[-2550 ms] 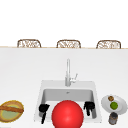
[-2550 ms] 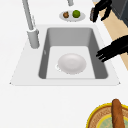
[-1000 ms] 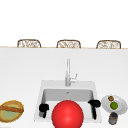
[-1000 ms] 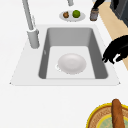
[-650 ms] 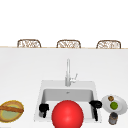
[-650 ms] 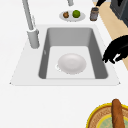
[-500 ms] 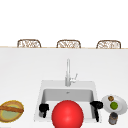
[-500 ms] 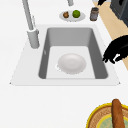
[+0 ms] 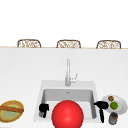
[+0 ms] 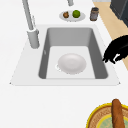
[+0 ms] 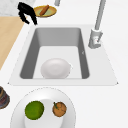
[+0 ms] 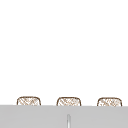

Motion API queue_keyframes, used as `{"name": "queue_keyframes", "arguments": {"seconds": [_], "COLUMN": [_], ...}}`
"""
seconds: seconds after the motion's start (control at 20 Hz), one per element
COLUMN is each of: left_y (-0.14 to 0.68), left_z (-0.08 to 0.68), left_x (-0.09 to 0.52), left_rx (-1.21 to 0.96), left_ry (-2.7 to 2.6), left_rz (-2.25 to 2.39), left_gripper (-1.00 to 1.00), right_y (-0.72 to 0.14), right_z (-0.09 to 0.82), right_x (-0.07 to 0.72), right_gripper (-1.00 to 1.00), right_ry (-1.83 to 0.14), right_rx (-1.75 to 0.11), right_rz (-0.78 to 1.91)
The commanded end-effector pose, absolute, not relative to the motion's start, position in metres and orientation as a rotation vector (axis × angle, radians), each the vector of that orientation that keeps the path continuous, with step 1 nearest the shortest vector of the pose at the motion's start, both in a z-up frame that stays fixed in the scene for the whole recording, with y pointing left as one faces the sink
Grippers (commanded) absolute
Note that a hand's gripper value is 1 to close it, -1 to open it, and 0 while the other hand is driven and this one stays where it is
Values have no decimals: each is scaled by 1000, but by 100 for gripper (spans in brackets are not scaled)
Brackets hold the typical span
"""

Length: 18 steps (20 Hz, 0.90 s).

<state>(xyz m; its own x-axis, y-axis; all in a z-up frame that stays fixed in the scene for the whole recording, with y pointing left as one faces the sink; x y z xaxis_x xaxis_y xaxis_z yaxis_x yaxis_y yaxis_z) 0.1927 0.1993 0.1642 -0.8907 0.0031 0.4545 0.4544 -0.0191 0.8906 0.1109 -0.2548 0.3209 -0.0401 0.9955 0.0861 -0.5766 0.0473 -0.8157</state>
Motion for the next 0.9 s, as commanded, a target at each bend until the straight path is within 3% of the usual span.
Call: {"name": "queue_keyframes", "arguments": {"seconds": [0.0,0.85], "left_y": [199,199], "left_z": [164,164], "left_x": [193,193], "left_rx": [-479,-478], "left_ry": [-1943,-1944], "left_rz": [-1979,-1979], "left_gripper": [0,0], "right_y": [-269,-336], "right_z": [335,379], "right_x": [99,63], "right_gripper": [-100,-100], "right_ry": [-823,-803], "right_rx": [-673,-623], "right_rz": [1471,1472]}}
